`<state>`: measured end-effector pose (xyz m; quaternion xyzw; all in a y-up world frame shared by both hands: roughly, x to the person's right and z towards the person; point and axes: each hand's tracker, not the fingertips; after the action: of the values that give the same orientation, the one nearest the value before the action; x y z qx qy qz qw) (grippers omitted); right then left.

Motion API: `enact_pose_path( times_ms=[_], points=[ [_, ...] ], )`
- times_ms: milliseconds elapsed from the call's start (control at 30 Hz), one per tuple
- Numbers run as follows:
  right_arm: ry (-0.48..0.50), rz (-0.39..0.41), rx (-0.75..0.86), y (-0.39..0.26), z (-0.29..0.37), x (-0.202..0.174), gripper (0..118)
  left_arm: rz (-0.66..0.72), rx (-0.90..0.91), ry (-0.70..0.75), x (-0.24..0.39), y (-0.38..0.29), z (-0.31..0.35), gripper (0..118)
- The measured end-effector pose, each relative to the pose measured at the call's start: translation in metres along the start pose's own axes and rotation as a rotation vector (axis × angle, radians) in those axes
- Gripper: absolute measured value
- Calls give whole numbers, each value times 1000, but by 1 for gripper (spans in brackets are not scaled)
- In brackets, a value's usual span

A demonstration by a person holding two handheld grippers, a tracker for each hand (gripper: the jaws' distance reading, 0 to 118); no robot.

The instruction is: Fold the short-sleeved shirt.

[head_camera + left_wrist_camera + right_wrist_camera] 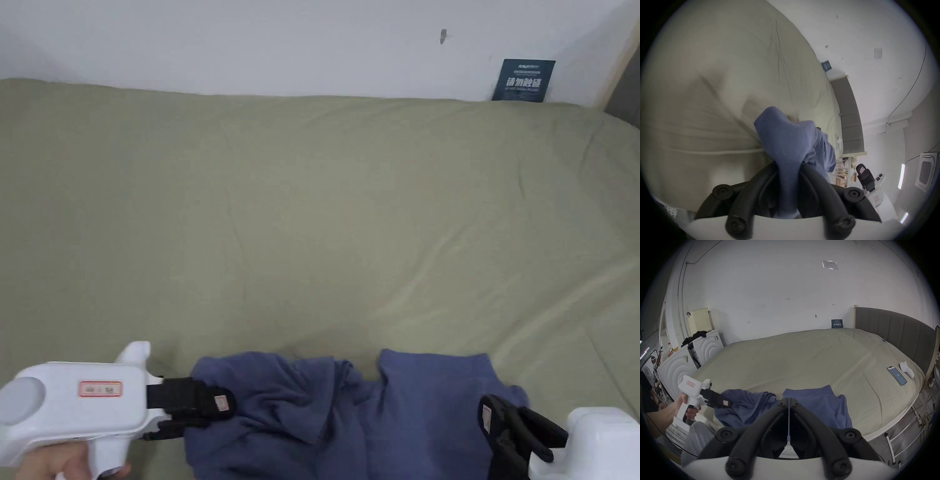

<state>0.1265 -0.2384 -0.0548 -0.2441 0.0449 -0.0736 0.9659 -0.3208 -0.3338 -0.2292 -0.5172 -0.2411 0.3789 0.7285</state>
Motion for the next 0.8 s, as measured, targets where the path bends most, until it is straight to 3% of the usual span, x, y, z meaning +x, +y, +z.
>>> enact_pose_path(
  times_ms=[233,333,400,567,800],
  points=[
    [35,-2,15,4,-4,-1,4,-75,196,302,18,9,116,9],
    [55,-5,17,4,-8,-2,4,-120,196,433,42,10,134,9],
    [60,-5,18,4,-9,-4,4,-205,169,511,69,7,127,9],
    [66,-21,32,2,0,-3,4,-349,99,517,137,-6,85,9],
    [39,-55,35,-2,8,14,4,-487,-36,612,207,-35,-14,9]
  ],
)
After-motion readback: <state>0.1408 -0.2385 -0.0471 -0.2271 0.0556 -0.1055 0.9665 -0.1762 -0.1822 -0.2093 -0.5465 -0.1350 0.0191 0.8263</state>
